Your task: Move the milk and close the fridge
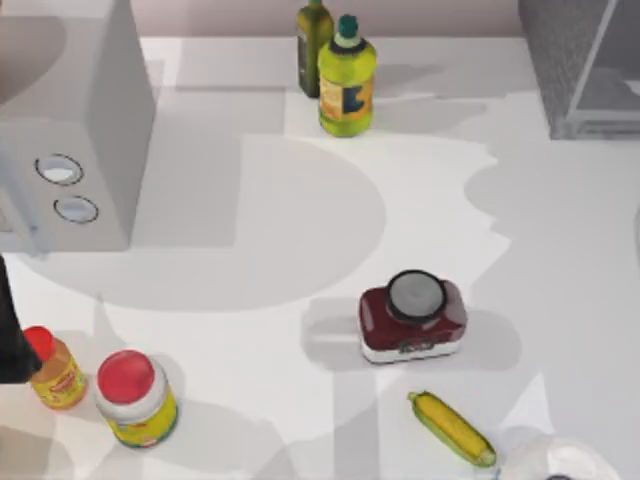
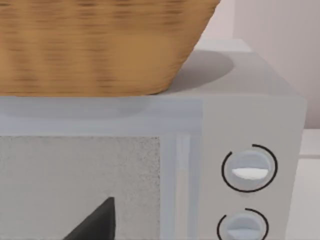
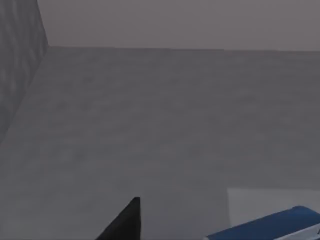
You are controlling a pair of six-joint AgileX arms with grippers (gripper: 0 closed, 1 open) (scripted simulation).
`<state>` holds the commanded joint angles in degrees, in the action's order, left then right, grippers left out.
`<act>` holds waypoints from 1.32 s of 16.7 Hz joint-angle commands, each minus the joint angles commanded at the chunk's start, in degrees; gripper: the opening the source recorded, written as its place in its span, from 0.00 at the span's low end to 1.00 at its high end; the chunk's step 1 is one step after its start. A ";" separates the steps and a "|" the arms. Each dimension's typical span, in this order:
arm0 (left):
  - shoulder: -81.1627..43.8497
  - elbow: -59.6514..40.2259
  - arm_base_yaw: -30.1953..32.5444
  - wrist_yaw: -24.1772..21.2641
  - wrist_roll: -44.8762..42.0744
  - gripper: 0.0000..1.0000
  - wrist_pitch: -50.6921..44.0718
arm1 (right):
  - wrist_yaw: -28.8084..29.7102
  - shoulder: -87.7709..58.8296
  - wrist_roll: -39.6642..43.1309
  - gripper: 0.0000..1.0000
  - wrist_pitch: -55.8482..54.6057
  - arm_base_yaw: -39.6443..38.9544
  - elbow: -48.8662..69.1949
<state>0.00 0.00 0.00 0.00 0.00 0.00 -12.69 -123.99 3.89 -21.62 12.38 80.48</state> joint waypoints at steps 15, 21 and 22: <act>0.00 0.00 0.00 0.00 0.00 1.00 0.00 | 1.62 14.83 -0.39 1.00 2.68 -1.39 -9.83; 0.00 0.00 0.00 0.00 0.00 1.00 0.00 | 4.80 43.73 -1.08 1.00 7.95 -4.35 -28.55; 0.00 0.00 0.00 0.00 0.00 1.00 0.00 | 5.41 49.33 -1.21 1.00 8.96 -4.97 -32.19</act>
<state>0.00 0.00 0.00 0.00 0.00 0.00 -7.28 -74.65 2.68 -12.66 7.41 48.29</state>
